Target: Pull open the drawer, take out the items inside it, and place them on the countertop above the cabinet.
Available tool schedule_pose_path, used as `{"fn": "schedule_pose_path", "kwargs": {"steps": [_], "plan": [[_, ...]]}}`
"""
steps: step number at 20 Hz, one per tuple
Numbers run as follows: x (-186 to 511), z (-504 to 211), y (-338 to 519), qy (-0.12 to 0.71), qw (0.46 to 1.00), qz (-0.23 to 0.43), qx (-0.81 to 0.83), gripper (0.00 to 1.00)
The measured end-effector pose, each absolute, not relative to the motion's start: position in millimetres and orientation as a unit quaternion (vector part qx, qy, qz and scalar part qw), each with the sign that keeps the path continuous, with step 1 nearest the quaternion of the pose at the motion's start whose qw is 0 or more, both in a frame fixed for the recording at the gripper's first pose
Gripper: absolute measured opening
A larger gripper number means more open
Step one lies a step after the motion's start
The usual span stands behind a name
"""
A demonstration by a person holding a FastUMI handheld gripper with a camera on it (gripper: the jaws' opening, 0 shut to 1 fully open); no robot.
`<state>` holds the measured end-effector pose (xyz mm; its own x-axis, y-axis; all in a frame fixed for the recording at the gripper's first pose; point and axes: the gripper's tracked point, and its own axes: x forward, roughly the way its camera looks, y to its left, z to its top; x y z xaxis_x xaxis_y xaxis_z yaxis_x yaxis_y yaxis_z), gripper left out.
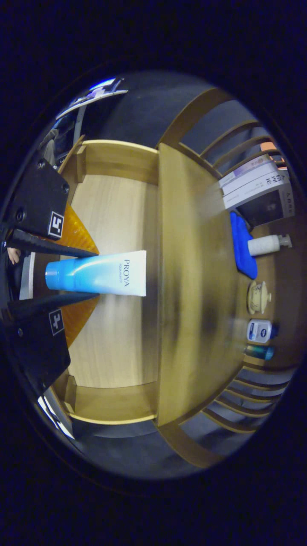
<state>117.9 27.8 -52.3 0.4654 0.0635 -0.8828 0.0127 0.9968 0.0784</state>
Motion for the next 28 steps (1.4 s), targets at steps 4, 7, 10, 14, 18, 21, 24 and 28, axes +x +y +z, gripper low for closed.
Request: {"fn": "schedule_pose_path", "kwargs": {"steps": [4, 7, 10, 14, 18, 21, 24, 28], "plan": [[136, -29, 28, 0.506, 0.861, 0.012, 0.044, 0.47], [156, -25, 23, 0.516, 0.856, -0.001, 0.045, 0.47], [181, -15, 22, 0.515, 0.856, -0.009, 0.051, 0.47], [213, -1, 22, 0.510, 0.859, -0.007, 0.041, 0.47], [237, 0, 12, 0.519, 0.854, -0.027, 0.020, 0.47], [247, -3, 12, 0.526, 0.850, -0.026, 0.015, 0.47], [254, -6, 11, 0.524, 0.851, -0.029, 0.014, 0.50], [259, 2, 7, 0.510, 0.859, -0.041, 0.007, 0.56]]}}
